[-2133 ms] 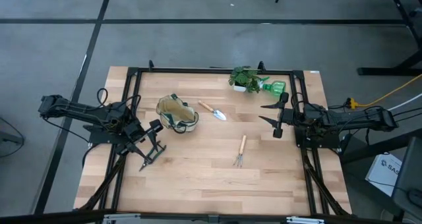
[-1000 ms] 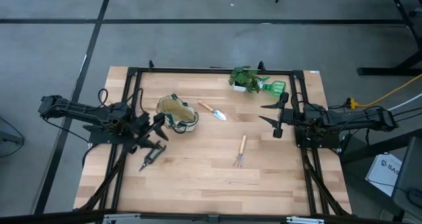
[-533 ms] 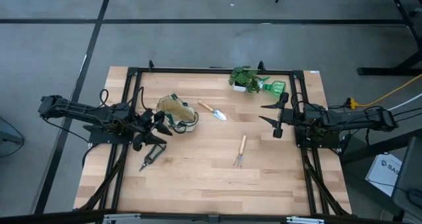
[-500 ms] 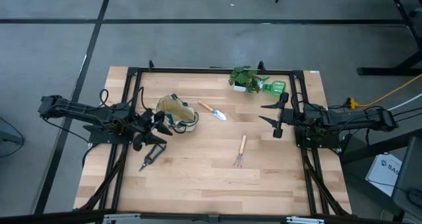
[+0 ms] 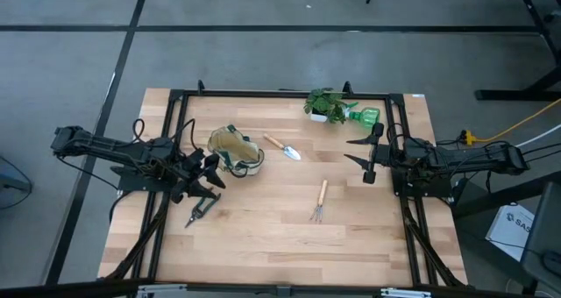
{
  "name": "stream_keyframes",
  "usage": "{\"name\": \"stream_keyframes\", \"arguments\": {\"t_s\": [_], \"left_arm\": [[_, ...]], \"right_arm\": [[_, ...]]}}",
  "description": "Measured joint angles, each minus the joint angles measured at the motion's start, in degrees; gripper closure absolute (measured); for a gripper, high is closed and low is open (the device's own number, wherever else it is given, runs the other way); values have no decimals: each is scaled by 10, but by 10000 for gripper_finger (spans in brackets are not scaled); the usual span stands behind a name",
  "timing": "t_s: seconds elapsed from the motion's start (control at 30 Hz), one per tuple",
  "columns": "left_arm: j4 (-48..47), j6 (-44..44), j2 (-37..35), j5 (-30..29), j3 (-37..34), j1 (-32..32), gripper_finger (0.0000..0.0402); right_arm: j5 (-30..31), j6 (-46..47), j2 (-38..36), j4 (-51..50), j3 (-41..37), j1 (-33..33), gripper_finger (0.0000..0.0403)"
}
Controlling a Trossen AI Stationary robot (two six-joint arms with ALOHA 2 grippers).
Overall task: Pick & Place Garden tools in Gardening bag
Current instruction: Put the green shears into the gardening bag
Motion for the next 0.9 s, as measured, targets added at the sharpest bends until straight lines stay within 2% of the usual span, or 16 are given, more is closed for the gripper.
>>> {"name": "stream_keyframes", "arguments": {"t_s": [0.1, 0.33, 0.43, 0.67, 0.8, 0.9], "left_arm": [[-53, -10, 0, -10, 8, -14, 190], [-377, -66, 22, -96, 89, -82, 216], [-466, -128, 36, -119, 110, -112, 226], [-579, -232, 68, -143, 111, -152, 238], [-630, -251, 92, -197, 111, -158, 240], [-635, -252, 111, -235, 111, -158, 241]], "right_arm": [[0, 0, 0, 0, 0, 0, 208], [0, 0, 0, 0, 0, 0, 208], [0, 0, 0, 0, 0, 0, 208], [0, 0, 0, 0, 0, 0, 208], [0, 0, 0, 0, 0, 0, 208], [0, 0, 0, 0, 0, 0, 208]]}}
